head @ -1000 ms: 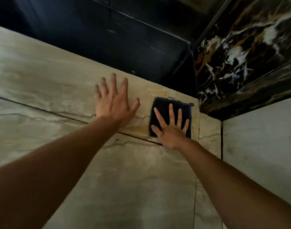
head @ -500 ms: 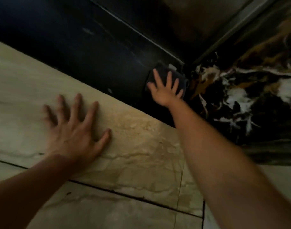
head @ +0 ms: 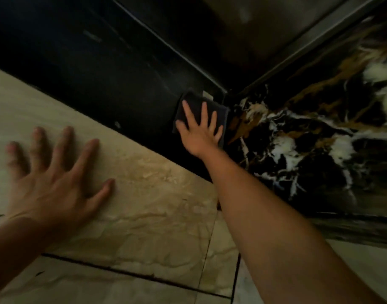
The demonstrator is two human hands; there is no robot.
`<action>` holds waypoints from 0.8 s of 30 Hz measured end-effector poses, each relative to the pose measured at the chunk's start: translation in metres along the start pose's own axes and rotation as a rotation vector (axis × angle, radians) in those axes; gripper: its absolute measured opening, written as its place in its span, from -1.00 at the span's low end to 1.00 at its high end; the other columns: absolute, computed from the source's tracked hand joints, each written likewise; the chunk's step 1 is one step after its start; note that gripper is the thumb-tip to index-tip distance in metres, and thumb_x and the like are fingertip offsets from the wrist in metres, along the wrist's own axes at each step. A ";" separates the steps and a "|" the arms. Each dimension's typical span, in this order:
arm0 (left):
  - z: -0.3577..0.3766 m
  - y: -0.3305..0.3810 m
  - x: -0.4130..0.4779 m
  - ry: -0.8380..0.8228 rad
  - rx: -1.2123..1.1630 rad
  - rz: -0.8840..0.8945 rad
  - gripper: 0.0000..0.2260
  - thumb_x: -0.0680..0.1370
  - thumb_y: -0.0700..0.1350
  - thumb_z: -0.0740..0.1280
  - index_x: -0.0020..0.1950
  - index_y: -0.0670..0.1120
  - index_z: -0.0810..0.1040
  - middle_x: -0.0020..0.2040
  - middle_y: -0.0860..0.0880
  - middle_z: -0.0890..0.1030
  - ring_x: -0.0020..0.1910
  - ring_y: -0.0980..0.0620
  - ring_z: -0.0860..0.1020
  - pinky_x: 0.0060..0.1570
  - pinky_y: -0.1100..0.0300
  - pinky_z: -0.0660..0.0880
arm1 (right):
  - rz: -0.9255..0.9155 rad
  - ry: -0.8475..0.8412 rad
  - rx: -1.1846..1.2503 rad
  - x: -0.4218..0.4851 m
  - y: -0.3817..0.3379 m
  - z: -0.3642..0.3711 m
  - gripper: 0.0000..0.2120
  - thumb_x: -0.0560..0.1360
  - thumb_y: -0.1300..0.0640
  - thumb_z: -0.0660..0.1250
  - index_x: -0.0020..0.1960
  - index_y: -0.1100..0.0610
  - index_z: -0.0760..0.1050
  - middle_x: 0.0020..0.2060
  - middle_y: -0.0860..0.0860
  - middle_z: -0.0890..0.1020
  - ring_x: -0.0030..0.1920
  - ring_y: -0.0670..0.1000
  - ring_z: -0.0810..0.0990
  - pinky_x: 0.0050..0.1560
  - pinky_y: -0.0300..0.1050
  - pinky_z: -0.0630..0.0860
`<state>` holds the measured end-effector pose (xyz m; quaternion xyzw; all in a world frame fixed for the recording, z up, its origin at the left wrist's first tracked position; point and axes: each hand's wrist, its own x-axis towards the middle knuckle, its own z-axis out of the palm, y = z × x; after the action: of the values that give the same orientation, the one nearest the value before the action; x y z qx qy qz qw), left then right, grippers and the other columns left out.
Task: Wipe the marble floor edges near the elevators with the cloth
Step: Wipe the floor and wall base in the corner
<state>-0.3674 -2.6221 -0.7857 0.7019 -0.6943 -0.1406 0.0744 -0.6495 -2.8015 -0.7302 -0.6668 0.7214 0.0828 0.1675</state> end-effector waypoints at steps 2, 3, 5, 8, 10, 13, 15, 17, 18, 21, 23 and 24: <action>0.003 -0.005 0.002 -0.019 -0.067 -0.007 -0.14 0.38 0.53 0.09 0.61 0.26 -0.06 0.64 0.06 -0.26 0.59 -0.24 -0.24 0.38 -0.51 0.12 | 0.062 -0.032 0.010 0.032 0.005 -0.014 -0.44 0.47 -0.42 -0.11 0.42 -0.51 -0.23 0.58 -0.09 -0.30 0.56 0.18 -0.32 0.43 0.31 -0.33; 0.000 -0.004 0.001 -0.007 -0.078 -0.009 -0.14 0.39 0.53 0.09 0.61 0.26 -0.05 0.65 0.05 -0.23 0.59 -0.23 -0.24 0.38 -0.51 0.11 | 0.070 -0.036 0.014 0.041 0.004 -0.018 -0.44 0.47 -0.42 -0.10 0.43 -0.51 -0.21 0.58 -0.09 -0.30 0.56 0.19 -0.31 0.43 0.30 -0.31; -0.011 -0.003 -0.003 0.040 0.012 0.004 -0.17 0.43 0.52 0.05 0.62 0.22 -0.02 0.66 -0.04 -0.08 0.59 -0.22 -0.22 0.42 -0.49 0.02 | 0.070 -0.039 0.048 0.047 -0.004 -0.020 -0.42 0.46 -0.41 -0.08 0.44 -0.49 -0.18 0.59 -0.06 -0.26 0.57 0.19 -0.27 0.44 0.30 -0.28; -0.036 0.009 -0.012 -0.005 0.008 0.029 -0.20 0.47 0.51 -0.08 0.63 0.16 -0.04 0.65 -0.10 -0.05 0.59 -0.29 -0.19 0.49 -0.33 -0.22 | 0.110 -0.043 0.068 0.022 -0.017 -0.016 -0.36 0.43 -0.46 -0.07 0.47 -0.47 -0.16 0.60 -0.06 -0.25 0.57 0.18 -0.28 0.45 0.28 -0.29; -0.049 0.016 -0.008 -0.068 -0.019 0.007 -0.18 0.45 0.51 -0.13 0.63 0.16 -0.10 0.65 -0.10 -0.15 0.58 -0.30 -0.26 0.49 -0.34 -0.27 | 0.082 -0.051 0.071 -0.011 -0.028 -0.004 -0.30 0.36 -0.53 -0.08 0.46 -0.47 -0.18 0.59 -0.07 -0.27 0.56 0.16 -0.32 0.45 0.26 -0.31; -0.058 0.019 -0.010 -0.128 0.029 0.002 -0.14 0.42 0.53 -0.14 0.62 0.14 -0.16 0.64 -0.12 -0.22 0.57 -0.33 -0.28 0.48 -0.39 -0.23 | -0.079 0.027 0.032 -0.086 -0.045 0.036 -0.40 0.44 -0.45 -0.10 0.45 -0.47 -0.16 0.60 -0.09 -0.21 0.57 0.12 -0.29 0.46 0.24 -0.30; -0.060 0.018 -0.010 -0.138 0.043 0.021 -0.14 0.42 0.52 -0.10 0.62 0.13 -0.15 0.64 -0.14 -0.21 0.57 -0.35 -0.27 0.48 -0.40 -0.21 | -0.097 0.098 0.050 -0.127 -0.053 0.056 -0.46 0.51 -0.36 -0.10 0.48 -0.44 -0.12 0.61 -0.09 -0.15 0.58 0.10 -0.25 0.47 0.24 -0.27; -0.061 0.019 -0.012 -0.136 0.046 0.015 -0.15 0.44 0.50 -0.06 0.63 0.12 -0.13 0.64 -0.16 -0.20 0.57 -0.36 -0.26 0.48 -0.40 -0.21 | -0.070 0.119 0.071 -0.157 -0.062 0.066 -0.48 0.56 -0.31 -0.08 0.50 -0.40 -0.08 0.61 -0.09 -0.12 0.58 0.09 -0.23 0.49 0.24 -0.26; -0.060 0.023 -0.011 -0.139 0.057 0.003 -0.16 0.45 0.49 -0.05 0.63 0.12 -0.13 0.64 -0.16 -0.19 0.57 -0.36 -0.25 0.48 -0.40 -0.21 | -0.050 0.129 0.076 -0.172 -0.066 0.071 -0.48 0.58 -0.28 -0.06 0.52 -0.37 -0.06 0.61 -0.08 -0.10 0.59 0.09 -0.21 0.50 0.23 -0.24; -0.060 0.019 -0.017 -0.148 0.118 0.023 -0.19 0.49 0.45 -0.01 0.63 0.12 -0.16 0.64 -0.16 -0.21 0.57 -0.35 -0.25 0.48 -0.38 -0.22 | -0.031 0.226 0.089 -0.244 -0.081 0.095 -0.49 0.63 -0.16 -0.01 0.56 -0.24 0.04 0.61 -0.05 0.03 0.60 0.10 -0.07 0.53 0.22 -0.11; -0.068 0.005 -0.012 -0.225 0.132 0.093 -0.21 0.51 0.41 0.05 0.63 0.13 -0.15 0.65 -0.14 -0.20 0.58 -0.35 -0.22 0.51 -0.33 -0.19 | -0.051 0.236 0.114 -0.291 -0.087 0.111 -0.53 0.66 -0.06 0.00 0.57 -0.15 0.13 0.60 -0.03 0.11 0.59 0.11 0.00 0.55 0.18 -0.04; -0.078 -0.004 -0.017 -0.272 0.131 0.124 -0.22 0.52 0.39 0.11 0.63 0.12 -0.09 0.65 -0.12 -0.14 0.59 -0.34 -0.16 0.52 -0.30 -0.13 | -0.053 0.210 0.135 -0.319 -0.092 0.116 -0.55 0.67 -0.02 0.00 0.56 -0.11 0.17 0.59 -0.02 0.13 0.59 0.11 0.02 0.55 0.15 -0.02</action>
<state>-0.3398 -2.6124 -0.7117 0.6354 -0.7477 -0.1839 -0.0577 -0.5262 -2.4731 -0.7160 -0.6780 0.7209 -0.0408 0.1379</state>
